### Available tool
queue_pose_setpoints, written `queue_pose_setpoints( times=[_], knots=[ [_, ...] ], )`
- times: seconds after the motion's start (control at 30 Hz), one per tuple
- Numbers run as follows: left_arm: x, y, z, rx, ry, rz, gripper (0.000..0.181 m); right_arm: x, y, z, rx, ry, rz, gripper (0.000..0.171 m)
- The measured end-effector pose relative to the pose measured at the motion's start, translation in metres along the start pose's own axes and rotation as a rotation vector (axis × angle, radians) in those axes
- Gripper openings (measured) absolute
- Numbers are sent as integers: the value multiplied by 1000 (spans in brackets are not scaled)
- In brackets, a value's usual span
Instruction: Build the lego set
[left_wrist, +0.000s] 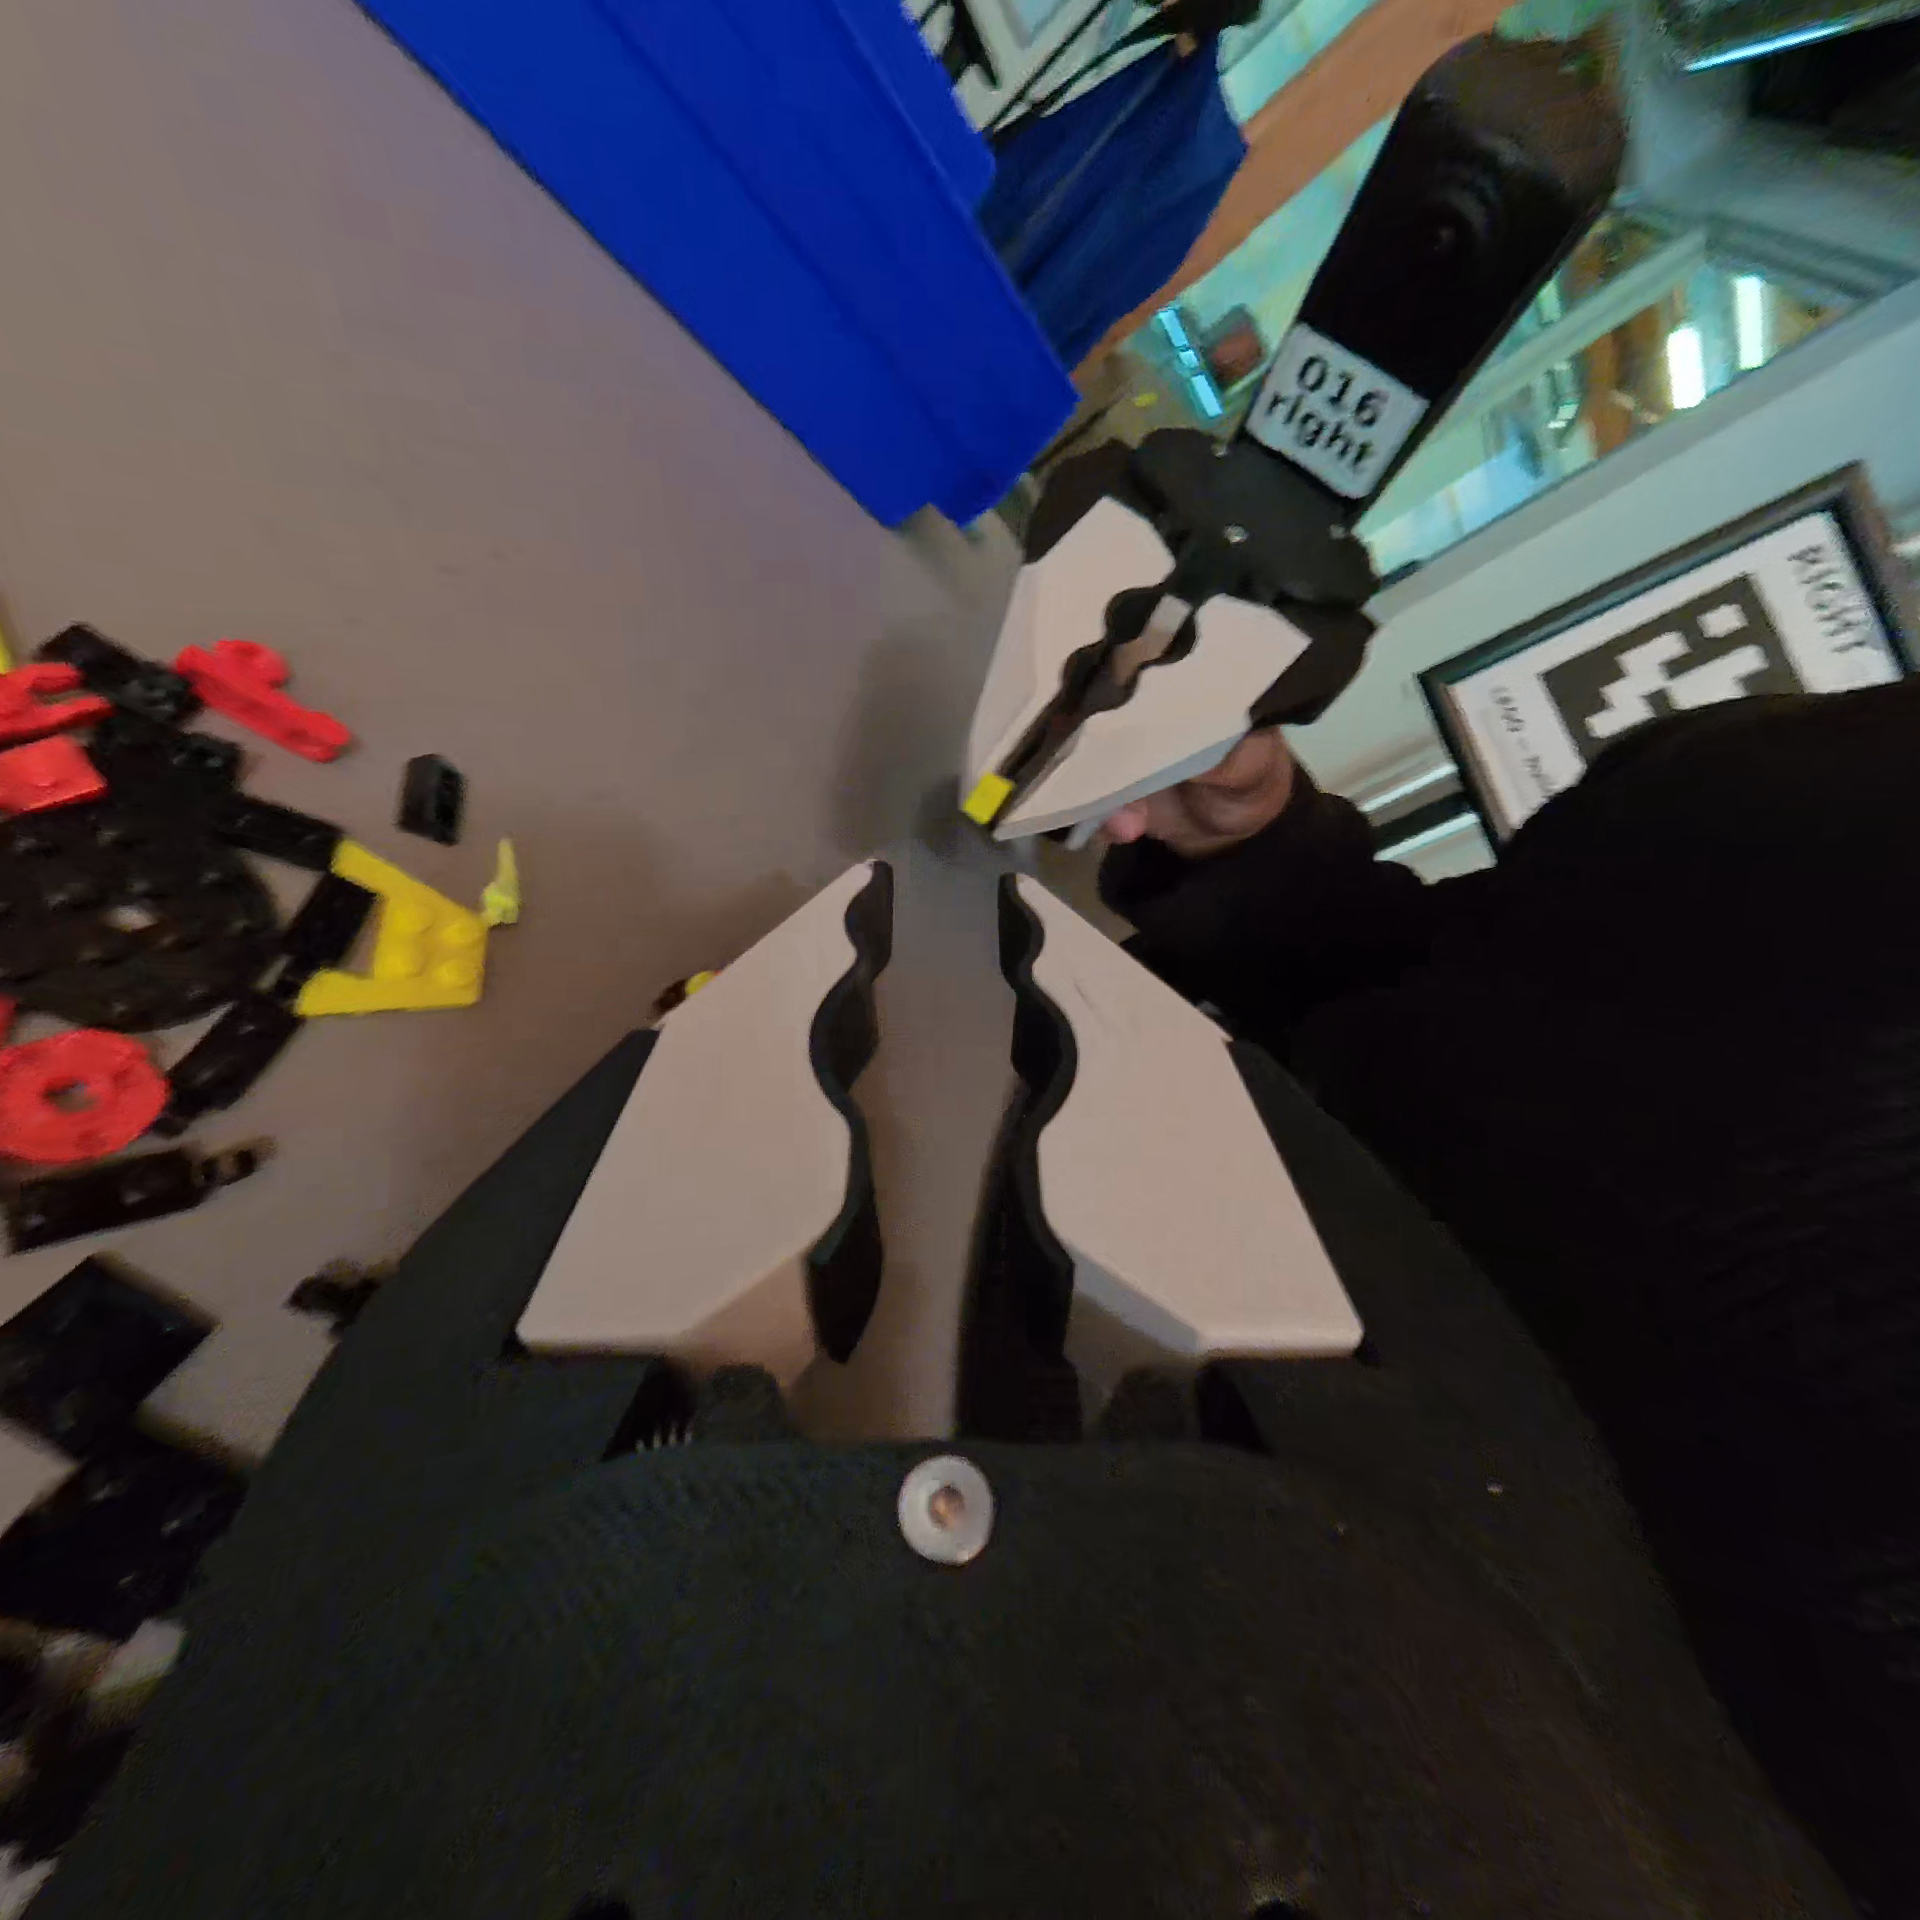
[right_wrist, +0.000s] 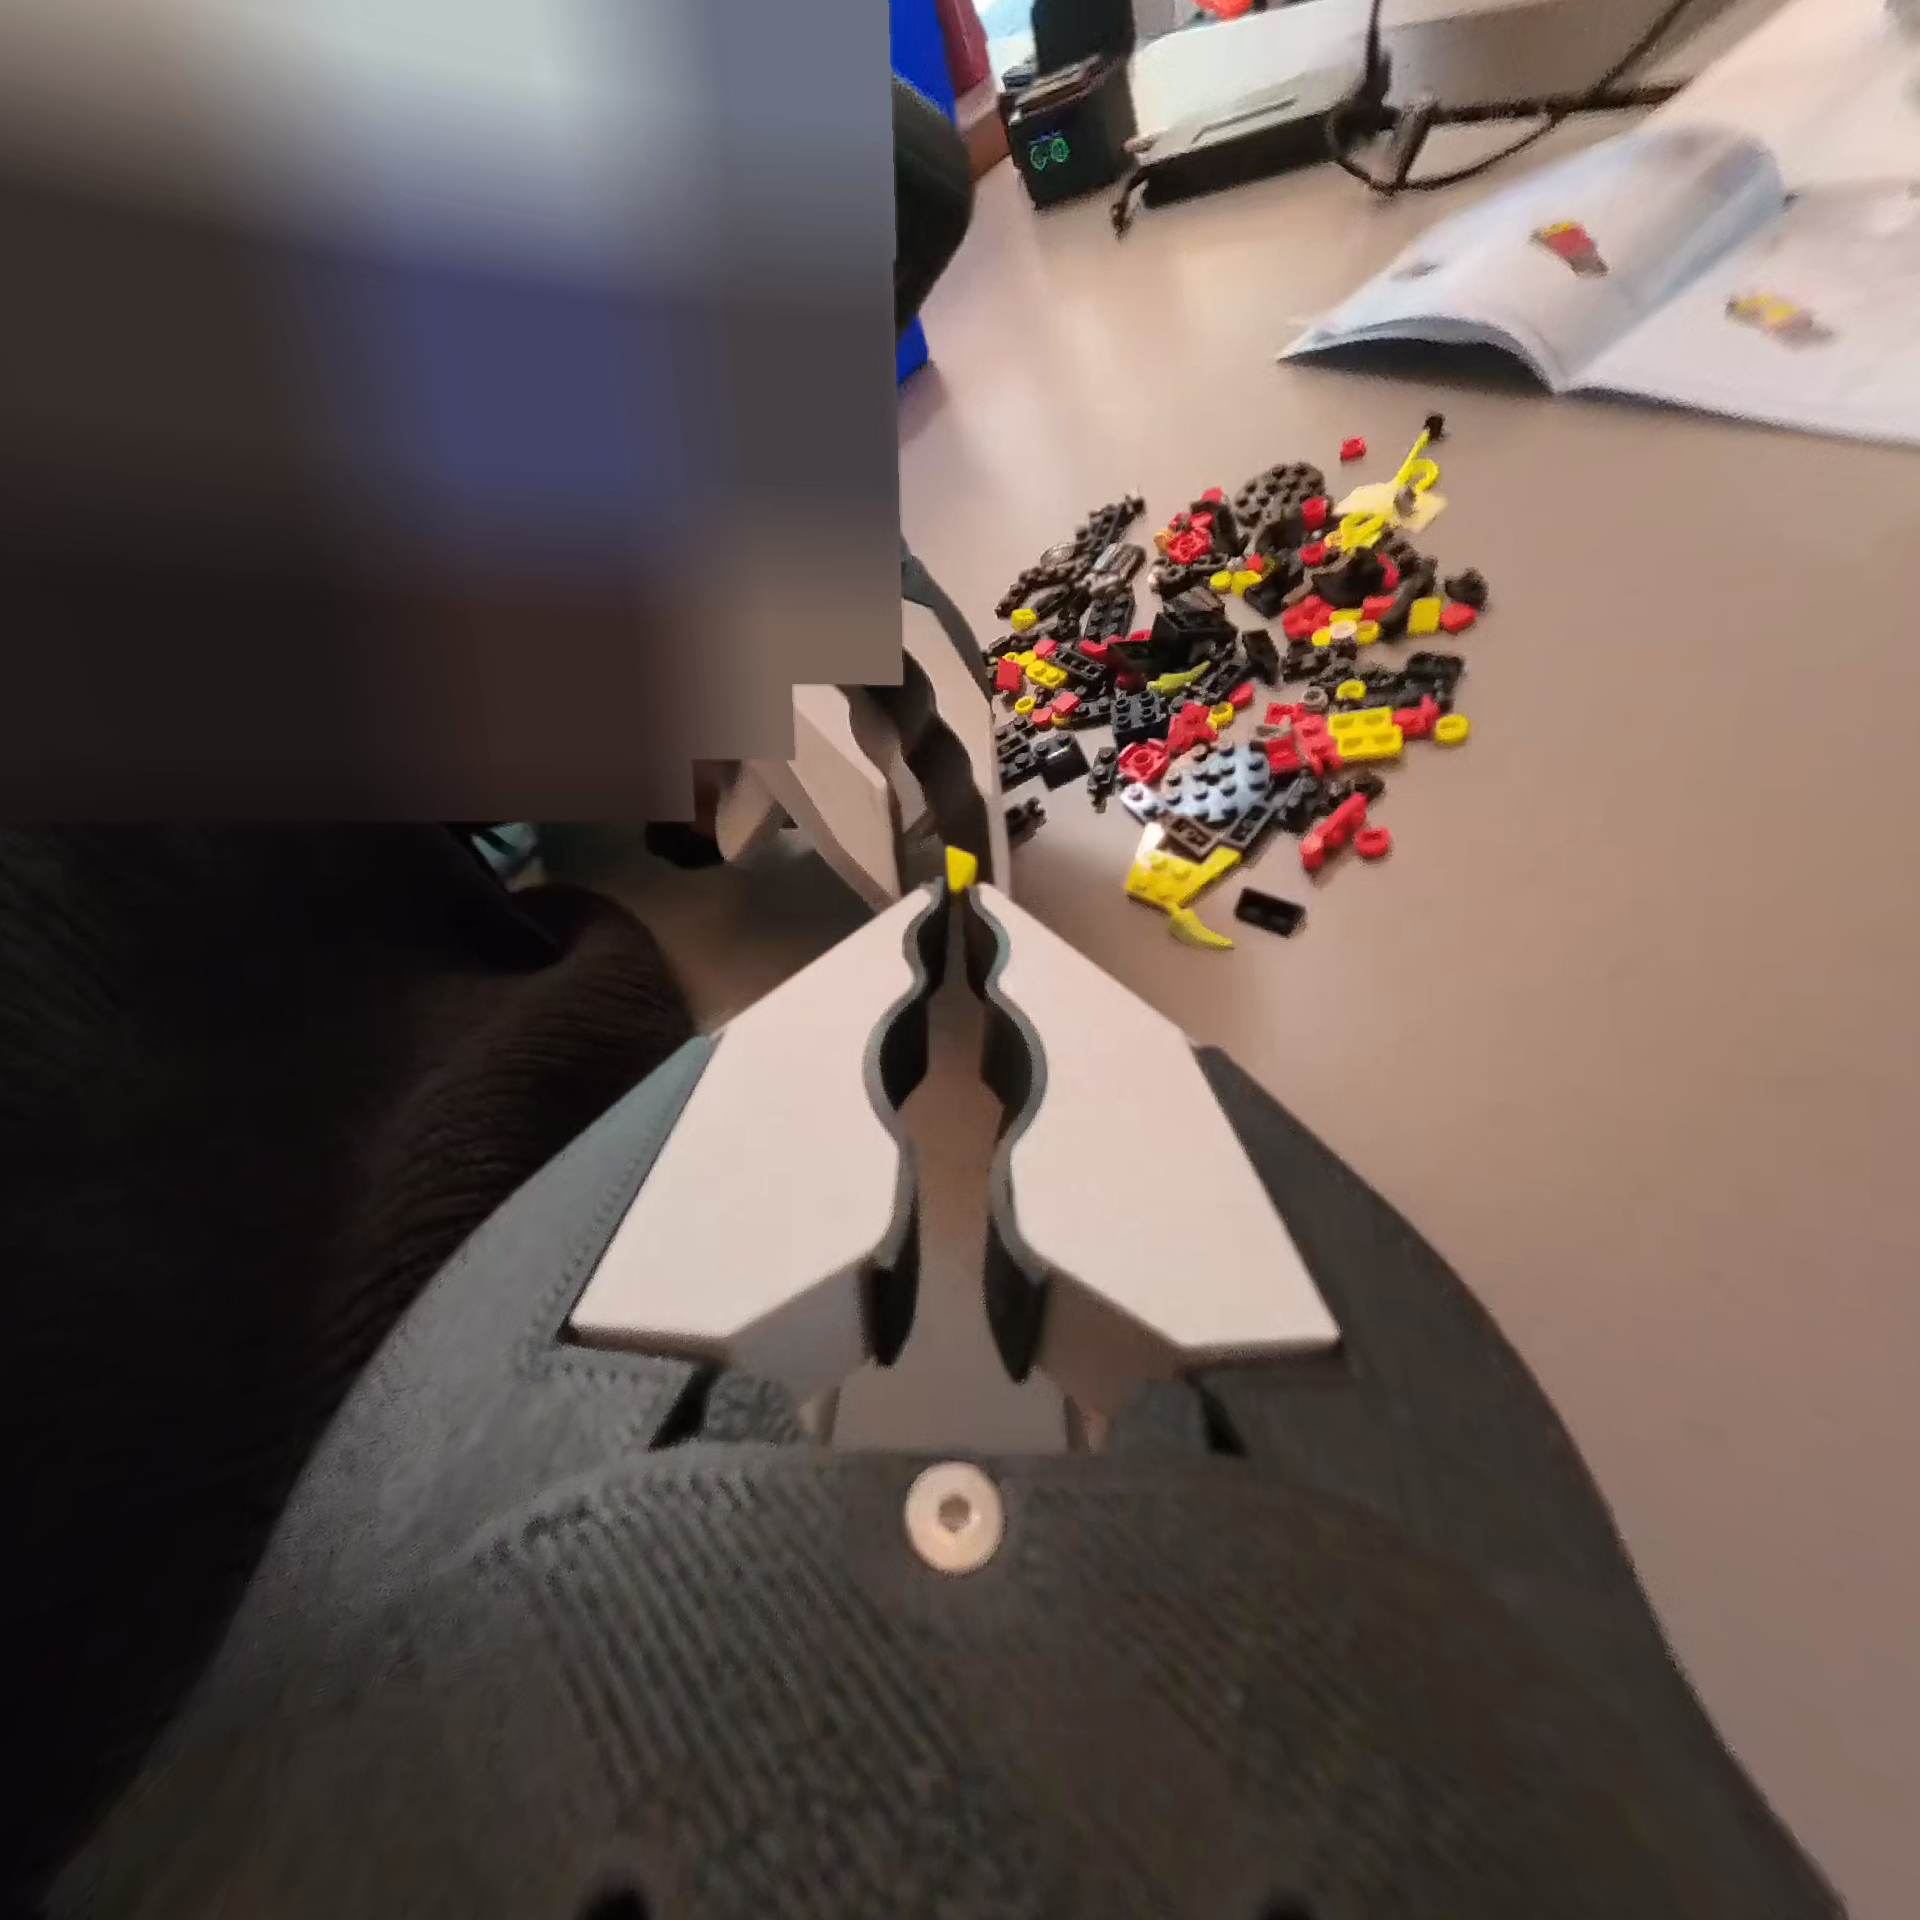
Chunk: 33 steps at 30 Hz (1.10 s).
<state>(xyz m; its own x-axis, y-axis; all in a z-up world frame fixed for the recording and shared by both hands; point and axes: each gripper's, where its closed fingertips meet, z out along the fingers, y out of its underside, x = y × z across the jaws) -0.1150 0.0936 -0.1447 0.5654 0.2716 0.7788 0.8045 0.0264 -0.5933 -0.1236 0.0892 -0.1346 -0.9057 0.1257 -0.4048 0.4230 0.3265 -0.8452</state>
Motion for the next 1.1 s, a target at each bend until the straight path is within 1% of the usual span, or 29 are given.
queue_pose_setpoints(
  times=[0.07,0.13,0.3,0.47,0.63,0.8,1.1],
  knots=[
    [12,-6,-3,39,43,56,11,-7,3,1,-26,4,-92,1],
    [22,-7,-5,45,61,145,9,-14,8,3,-58,-14,-151,1],
    [26,9,-2,-49,50,286,12,-28,14,6,-88,-76,-204,1],
    [26,11,-2,-60,52,295,11,-29,15,4,-96,-88,-211,1],
    [26,11,-4,-67,59,304,4,-29,17,2,-100,-109,-182,1],
    [27,15,-2,-86,56,318,9,-31,20,3,-115,-126,-176,1],
    [26,17,-1,-97,56,315,4,-31,19,3,-108,-135,-161,1]
  ],
)
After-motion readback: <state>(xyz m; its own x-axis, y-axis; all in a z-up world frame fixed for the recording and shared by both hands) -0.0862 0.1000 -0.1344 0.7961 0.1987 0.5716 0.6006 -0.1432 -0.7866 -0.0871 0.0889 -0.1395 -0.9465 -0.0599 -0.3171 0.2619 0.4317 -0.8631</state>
